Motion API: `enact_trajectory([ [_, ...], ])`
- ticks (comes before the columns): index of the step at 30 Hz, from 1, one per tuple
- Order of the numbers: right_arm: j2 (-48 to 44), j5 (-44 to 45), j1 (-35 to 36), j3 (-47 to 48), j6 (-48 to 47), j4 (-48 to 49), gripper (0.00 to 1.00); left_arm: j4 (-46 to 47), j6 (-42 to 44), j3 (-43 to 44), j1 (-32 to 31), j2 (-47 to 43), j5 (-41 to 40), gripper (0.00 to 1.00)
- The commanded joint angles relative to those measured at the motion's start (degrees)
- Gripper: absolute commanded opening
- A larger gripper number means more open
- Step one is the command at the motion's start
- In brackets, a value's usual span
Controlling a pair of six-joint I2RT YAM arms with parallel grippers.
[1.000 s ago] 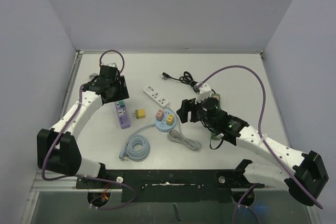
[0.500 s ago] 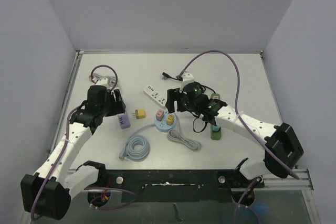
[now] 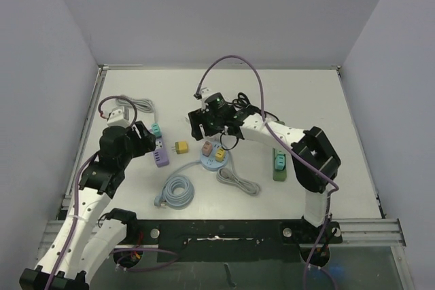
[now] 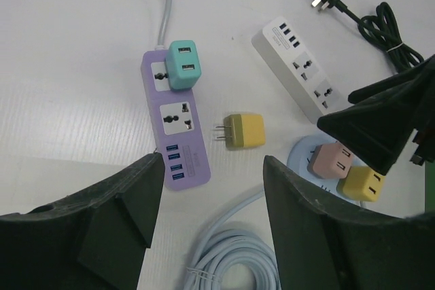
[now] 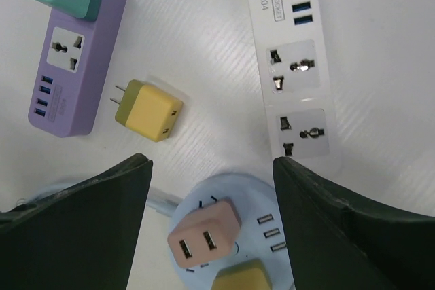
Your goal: Insert the plug
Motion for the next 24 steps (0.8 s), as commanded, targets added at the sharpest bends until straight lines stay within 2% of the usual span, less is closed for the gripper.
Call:
enact_trajectory([
  [1, 5.7, -2.6, 1.9, 9.3, -6.4, -5.5, 0.72, 2.9, -1.2, -0.1, 0.1, -2.9, -4.1, 0.59],
  [8, 14.1, -2.8, 5.5, 17.8, -6.9, -7.3, 0.71, 2.0, -2.4, -0.1, 0.2, -5.5, -9.2, 0.59],
  [14, 18.5, -5.8, 5.7, 22.3, -11.9, -10.1, 0.69, 2.1, -2.5, -0.4, 0.2, -5.5, -8.9, 0.58],
  [24, 24.7, -2.9, 6.0, 30.0, -15.4, -19.9, 0.71, 2.1, -2.7, -0.5, 0.3, -5.3, -8.5, 0.59],
])
